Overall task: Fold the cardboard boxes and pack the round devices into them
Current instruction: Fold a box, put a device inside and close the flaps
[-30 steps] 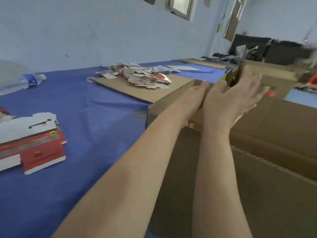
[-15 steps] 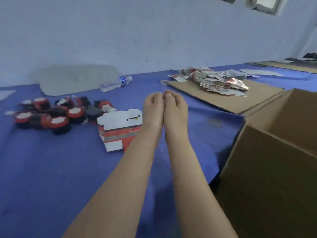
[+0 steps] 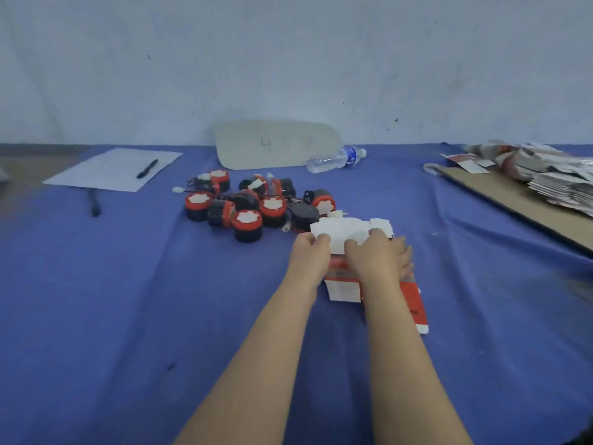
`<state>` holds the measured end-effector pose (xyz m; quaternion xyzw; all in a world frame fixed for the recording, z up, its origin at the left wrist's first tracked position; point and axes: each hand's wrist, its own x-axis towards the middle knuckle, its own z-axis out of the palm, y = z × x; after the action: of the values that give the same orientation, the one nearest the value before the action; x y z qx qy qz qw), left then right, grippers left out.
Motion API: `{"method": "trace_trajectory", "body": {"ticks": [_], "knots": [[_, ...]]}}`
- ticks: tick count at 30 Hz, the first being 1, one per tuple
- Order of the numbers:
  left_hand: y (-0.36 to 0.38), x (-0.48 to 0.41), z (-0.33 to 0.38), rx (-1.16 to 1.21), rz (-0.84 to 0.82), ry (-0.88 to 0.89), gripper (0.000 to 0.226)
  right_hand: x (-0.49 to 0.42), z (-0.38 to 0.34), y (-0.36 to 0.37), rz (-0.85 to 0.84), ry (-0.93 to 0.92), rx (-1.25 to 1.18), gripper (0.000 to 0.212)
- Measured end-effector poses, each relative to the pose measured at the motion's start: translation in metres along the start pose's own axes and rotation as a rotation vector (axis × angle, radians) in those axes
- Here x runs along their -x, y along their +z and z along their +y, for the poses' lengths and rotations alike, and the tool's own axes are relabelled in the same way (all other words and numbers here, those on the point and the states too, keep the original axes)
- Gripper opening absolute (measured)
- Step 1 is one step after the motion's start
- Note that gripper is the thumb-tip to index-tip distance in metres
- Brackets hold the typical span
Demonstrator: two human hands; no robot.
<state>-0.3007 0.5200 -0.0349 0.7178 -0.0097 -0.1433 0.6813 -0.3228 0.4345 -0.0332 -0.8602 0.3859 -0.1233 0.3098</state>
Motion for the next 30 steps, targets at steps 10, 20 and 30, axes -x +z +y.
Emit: {"method": "trace_trajectory", "body": {"ticks": [10,20,30], "knots": [[0.027,0.001,-0.002,-0.002,0.068,0.003,0.048,0.005,0.015,-0.029,0.234,-0.179,-0.386,0.048],[-0.054,0.013,0.046,0.323,0.503,0.445,0.026,0.04,-0.063,-0.017,0.152,-0.517,-0.916,0.027],[-0.116,0.001,-0.007,0.088,0.685,0.662,0.032,0.057,-0.075,0.073,-0.199,-0.534,-1.005,0.017]]}}
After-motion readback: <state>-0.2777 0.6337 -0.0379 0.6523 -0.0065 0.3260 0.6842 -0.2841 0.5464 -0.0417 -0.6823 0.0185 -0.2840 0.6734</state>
